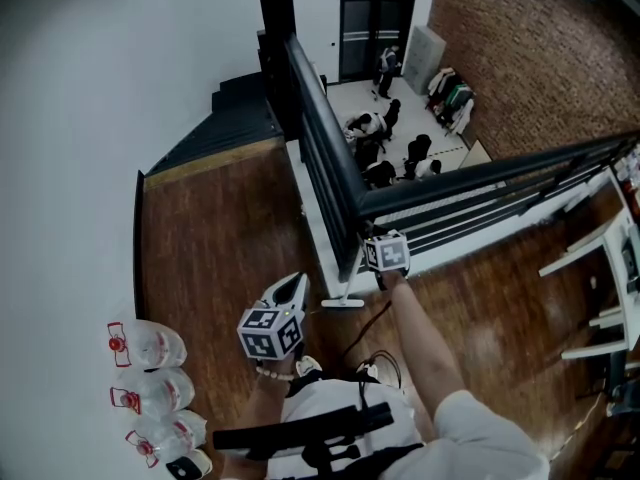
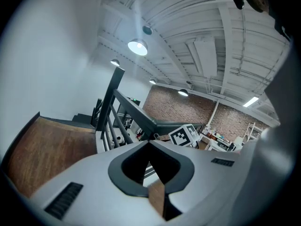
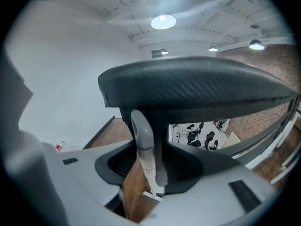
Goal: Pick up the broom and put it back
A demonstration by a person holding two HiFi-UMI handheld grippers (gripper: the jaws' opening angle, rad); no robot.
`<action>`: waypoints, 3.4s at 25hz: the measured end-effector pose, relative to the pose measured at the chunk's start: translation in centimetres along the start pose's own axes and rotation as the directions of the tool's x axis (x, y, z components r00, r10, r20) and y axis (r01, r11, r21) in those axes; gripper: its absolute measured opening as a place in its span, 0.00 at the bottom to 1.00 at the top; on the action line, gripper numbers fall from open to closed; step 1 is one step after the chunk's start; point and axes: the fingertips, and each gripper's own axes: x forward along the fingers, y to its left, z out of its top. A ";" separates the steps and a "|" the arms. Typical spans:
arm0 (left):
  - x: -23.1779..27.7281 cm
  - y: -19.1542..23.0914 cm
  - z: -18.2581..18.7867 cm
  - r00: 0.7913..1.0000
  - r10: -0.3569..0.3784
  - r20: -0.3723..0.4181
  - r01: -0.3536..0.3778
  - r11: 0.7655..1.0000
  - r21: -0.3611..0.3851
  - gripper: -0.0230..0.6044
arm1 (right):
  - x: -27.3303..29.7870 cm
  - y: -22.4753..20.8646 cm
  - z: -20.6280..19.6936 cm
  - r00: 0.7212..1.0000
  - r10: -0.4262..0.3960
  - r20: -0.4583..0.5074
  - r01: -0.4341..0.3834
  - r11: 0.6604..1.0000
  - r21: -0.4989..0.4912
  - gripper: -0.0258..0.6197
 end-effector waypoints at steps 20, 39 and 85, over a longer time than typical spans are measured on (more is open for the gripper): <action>1.2 -1.5 -2.2 0.992 -0.120 -0.036 0.119 0.993 -0.023 0.03 | -9.4 0.8 -5.3 0.993 0.021 0.118 -0.045 0.979 0.198 0.05; -2.3 -7.0 -7.4 0.986 -0.165 -0.016 0.165 0.986 0.006 0.03 | -24.2 2.8 -10.2 0.961 0.002 0.278 -0.067 0.972 0.227 0.05; -23.7 -23.2 -16.8 0.974 -0.224 -0.019 0.224 0.962 0.156 0.03 | -51.8 15.1 -21.8 0.896 -0.010 0.443 -0.081 0.979 0.188 0.05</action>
